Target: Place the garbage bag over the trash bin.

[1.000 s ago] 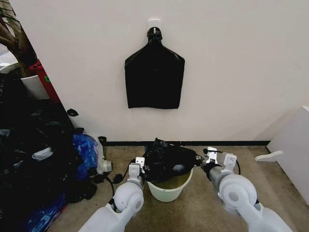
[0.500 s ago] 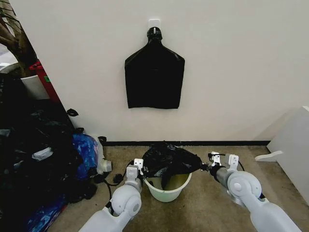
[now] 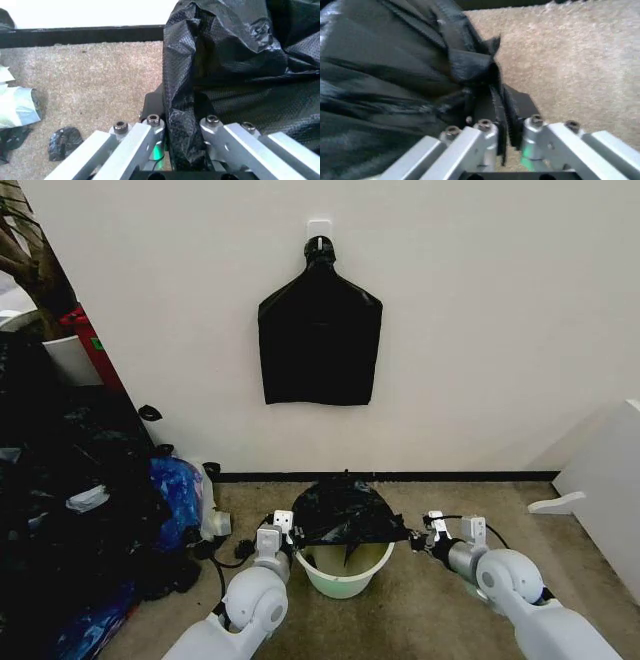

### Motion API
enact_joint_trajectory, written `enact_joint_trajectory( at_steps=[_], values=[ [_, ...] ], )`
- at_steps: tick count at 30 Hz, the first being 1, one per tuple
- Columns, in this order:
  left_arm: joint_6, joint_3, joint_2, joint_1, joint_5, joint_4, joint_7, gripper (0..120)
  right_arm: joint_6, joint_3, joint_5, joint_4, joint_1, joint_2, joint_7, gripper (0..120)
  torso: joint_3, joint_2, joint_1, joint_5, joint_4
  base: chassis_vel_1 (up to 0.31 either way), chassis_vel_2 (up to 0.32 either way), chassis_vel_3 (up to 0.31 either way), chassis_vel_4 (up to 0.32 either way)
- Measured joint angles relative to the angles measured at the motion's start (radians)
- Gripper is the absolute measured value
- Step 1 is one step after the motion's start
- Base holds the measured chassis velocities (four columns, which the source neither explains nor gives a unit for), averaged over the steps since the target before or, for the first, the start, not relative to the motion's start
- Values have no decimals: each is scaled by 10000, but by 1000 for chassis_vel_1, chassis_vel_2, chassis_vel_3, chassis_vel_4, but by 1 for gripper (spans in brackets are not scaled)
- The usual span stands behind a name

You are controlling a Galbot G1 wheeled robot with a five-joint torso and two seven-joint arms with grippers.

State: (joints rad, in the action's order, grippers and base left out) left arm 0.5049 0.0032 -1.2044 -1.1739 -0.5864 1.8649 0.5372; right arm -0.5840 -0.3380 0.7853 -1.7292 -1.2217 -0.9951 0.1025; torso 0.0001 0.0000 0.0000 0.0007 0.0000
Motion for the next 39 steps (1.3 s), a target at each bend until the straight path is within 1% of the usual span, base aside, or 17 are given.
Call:
enact_joint_trajectory(
  at_steps=[3,4,6,7,10,14,15,16,21,22,25,29,31,34,35,36,39],
  values=[
    [-8,-58,-20,-51,41,13,-11,7,1,-43,394,-506,-44,297,-505,18,0,0,0,-11,1,0,0,0,0],
    [-12,-154,-41,-122,67,31,-34,7,0,-44,490,-714,-71,487,-590,25,0,0,0,-8,-1,0,0,0,0],
    [-19,-387,-79,-307,137,83,-65,7,-4,-21,622,-994,-66,790,-644,31,-1,0,0,-9,-1,0,0,0,0],
    [-19,-387,-79,-307,137,83,-65,7,-4,-21,622,-994,-66,790,-644,31,-1,0,0,-9,-1,0,0,0,0],
    [-41,-619,-108,-468,191,110,-80,7,-7,-81,698,-1552,-181,1213,-651,44,0,0,0,-3,5,0,0,0,0],
    [-57,-695,-108,-529,221,126,-99,7,12,-347,750,-2544,-403,1708,-686,61,-1,0,0,-7,-2,0,0,0,0],
    [-57,-695,-108,-529,221,126,-99,7,12,-347,750,-2544,-403,1708,-686,61,-1,0,0,-7,-2,0,0,0,0],
    [-60,-696,-104,-532,231,127,-107,7,12,-347,800,-2751,-398,1778,-686,65,-1,1,0,-7,-2,0,0,0,0],
    [-106,-682,-62,-518,423,96,-224,7,-183,224,801,-3642,-57,1979,-436,86,-1,0,0,-6,2,0,0,0,0],
    [-106,-682,-62,-518,423,96,-224,7,-183,224,801,-3642,-57,1979,-436,86,-1,0,0,-6,2,0,0,0,0],
    [-134,-660,-53,-496,537,72,-286,7,-271,748,469,-3716,101,2076,-134,97,-1,0,0,-5,0,0,0,0,0],
    [-145,-618,-71,-494,658,70,-330,7,-267,1215,121,-3544,251,2017,-111,93,-1,0,0,-6,1,0,0,0,0],
    [-147,-598,-80,-501,743,79,-367,7,-250,1376,-57,-3410,290,1936,-125,88,-1,0,0,-6,2,0,0,0,0],
    [-149,-584,-76,-507,813,97,-399,7,-233,1584,-215,-3267,318,1814,-143,75,-1,0,0,-6,0,0,0,0,0],
    [-149,-584,-76,-507,813,97,-399,7,-233,1584,-215,-3267,318,1814,-143,75,-1,0,0,-6,0,0,0,0,0],
    [-149,-580,-73,-507,825,100,-403,7,-232,1643,-252,-3231,335,1774,-147,71,-1,0,0,-7,0,0,0,0,0],
    [-151,-567,-69,-500,838,103,-416,7,-224,1783,-373,-3118,380,1669,-164,58,-1,0,0,-7,1,0,0,0,0]
  ],
)
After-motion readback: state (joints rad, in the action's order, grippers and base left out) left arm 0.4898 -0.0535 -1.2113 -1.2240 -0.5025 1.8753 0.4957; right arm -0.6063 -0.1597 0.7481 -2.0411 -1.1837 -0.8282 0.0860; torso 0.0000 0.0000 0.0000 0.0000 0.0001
